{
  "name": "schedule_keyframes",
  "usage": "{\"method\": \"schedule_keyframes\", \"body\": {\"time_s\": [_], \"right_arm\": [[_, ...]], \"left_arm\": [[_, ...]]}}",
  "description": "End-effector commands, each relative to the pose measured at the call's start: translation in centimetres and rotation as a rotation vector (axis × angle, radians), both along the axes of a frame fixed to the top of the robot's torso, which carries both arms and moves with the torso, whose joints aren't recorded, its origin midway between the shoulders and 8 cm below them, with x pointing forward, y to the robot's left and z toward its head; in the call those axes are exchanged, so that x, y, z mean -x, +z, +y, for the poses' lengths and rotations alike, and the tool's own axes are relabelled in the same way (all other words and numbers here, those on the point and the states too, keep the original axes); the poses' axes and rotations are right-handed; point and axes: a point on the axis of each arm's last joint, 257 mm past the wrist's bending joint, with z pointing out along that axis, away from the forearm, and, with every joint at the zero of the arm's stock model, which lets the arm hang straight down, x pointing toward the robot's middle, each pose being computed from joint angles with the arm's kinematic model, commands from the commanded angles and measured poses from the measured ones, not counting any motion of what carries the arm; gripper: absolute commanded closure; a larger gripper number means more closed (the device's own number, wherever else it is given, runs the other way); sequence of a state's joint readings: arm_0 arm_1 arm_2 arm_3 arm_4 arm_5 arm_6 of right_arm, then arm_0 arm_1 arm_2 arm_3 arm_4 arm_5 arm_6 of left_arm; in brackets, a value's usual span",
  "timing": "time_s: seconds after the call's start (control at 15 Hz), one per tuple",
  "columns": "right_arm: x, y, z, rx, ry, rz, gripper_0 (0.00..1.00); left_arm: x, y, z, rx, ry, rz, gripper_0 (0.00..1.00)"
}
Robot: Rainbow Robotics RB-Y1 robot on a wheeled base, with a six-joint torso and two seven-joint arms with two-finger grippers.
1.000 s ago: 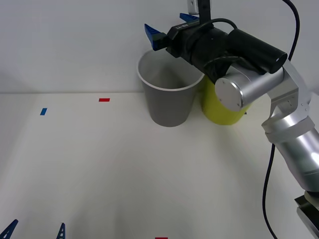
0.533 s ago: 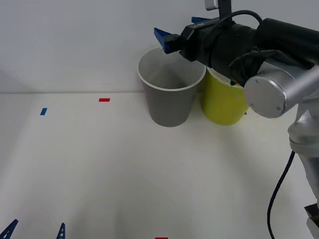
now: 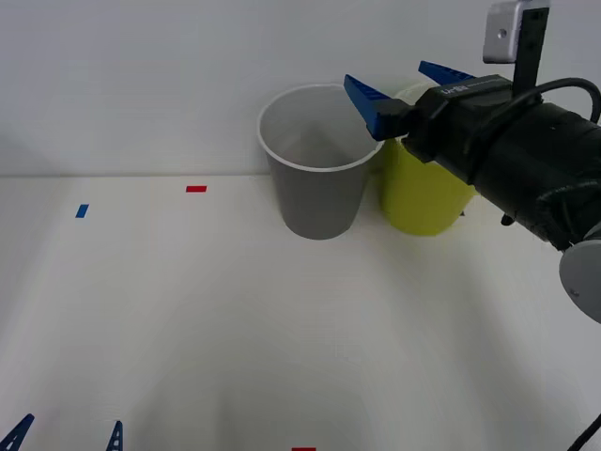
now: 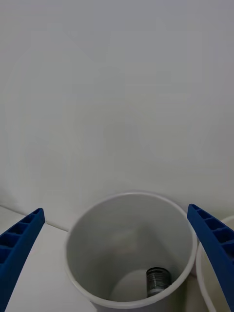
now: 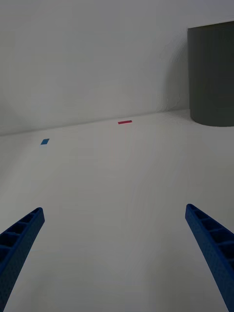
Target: Put cans in the gray bin and PET bottles in the light green bin.
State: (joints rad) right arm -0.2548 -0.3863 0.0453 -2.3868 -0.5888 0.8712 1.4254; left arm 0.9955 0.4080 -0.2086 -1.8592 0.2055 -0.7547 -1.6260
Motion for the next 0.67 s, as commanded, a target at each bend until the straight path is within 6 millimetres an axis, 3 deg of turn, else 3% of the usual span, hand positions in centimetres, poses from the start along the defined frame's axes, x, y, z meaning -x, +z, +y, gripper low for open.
{"method": "schedule_keyframes", "body": {"time_s": [0.07,0.4,0.67], "right_arm": [[1.4,0.2,-1.1,-0.058,-0.02,-0.003,0.0],[3.0,-0.2,-1.9,-0.055,-0.04,0.015,0.0],[4.2,-3.2,-3.4,-0.028,-0.067,-0.042,0.0]], "left_arm": [[0.0,0.0,0.0,0.0,0.0,0.0,0.0],[0.0,0.0,0.0,0.0,0.0,0.0,0.0],[0.0,0.0,0.0,0.0,0.0,0.0,0.0]]}}
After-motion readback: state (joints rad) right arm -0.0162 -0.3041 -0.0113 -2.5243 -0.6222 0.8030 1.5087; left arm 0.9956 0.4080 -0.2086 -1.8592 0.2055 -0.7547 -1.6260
